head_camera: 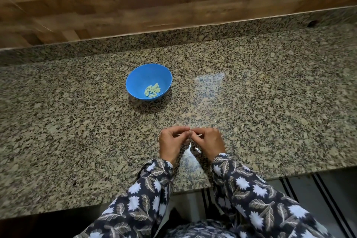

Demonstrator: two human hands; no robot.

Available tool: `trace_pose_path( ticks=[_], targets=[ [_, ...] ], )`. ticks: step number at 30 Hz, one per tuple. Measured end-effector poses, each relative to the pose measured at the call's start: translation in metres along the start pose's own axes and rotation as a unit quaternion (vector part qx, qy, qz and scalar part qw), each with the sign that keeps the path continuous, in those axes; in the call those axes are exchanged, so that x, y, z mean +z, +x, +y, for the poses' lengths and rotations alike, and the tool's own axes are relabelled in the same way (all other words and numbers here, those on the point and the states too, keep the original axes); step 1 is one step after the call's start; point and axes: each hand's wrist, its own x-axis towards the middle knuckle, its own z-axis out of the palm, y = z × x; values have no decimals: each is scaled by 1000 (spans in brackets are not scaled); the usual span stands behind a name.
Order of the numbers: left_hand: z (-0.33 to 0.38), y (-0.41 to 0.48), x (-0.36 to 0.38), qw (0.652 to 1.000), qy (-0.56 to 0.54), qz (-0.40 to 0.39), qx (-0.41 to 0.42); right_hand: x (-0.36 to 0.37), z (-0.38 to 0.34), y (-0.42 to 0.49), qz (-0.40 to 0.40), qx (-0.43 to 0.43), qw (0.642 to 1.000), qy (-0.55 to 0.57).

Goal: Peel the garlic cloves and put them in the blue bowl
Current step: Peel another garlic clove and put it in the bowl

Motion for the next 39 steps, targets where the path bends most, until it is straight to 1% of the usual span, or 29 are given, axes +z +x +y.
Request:
trace_pose_path(
  ticks=[5,7,9,12,14,16,18,21,22,23,24,25,27,28,29,32,33,36,39],
  targets=[
    [-4,-1,2,999,29,14,11,0,-1,2,-7,12,1000,-25],
    [-3,-2,3,999,35,14,20,0,0,2,3,11,1000,-15],
    [-1,-3,3,1000,12,9,16,1,1,1,12,22,999,39],
    [3,-5,2,997,-70,-8,-24,2,1,1,1,77,987,143],
    [3,-5,0,993,-112,-13,-43,0,-1,2,-14,133,965,225],
    [3,-6,0,987,-147,-14,-57,-3,-5,2,-41,182,926,328],
    [3,-8,0,982,-177,-13,-67,-6,-9,2,-66,214,887,405],
    [5,-8,-1,962,-257,1,-97,-8,-10,1,-52,270,829,487],
    [5,-7,-2,955,-279,5,-105,-8,-8,1,-42,290,813,503],
    [5,-6,-3,952,-287,6,-107,-8,-8,1,-37,303,805,508],
    [5,-6,-3,955,-279,4,-104,-8,-7,0,-38,307,810,498],
    [5,-5,-4,961,-261,2,-97,-8,-6,-1,-43,303,825,475],
    [5,-5,-5,973,-216,-4,-82,-9,-6,-2,-57,271,861,427],
    [6,-4,-5,978,-193,-9,-74,-9,-6,-3,-64,255,868,421],
    [5,-3,-5,983,-171,-16,-64,-9,-6,-3,-73,246,865,431],
    [4,-1,-8,994,-96,-47,-15,-10,-5,-3,-106,235,840,477],
    [3,0,-8,996,-68,-57,3,-10,-4,-3,-114,234,838,480],
    [3,3,-10,996,-17,-77,35,-12,-4,-3,-111,228,851,461],
    [3,2,-8,996,-70,-57,-6,-12,-6,-3,-72,201,869,445]
  ],
)
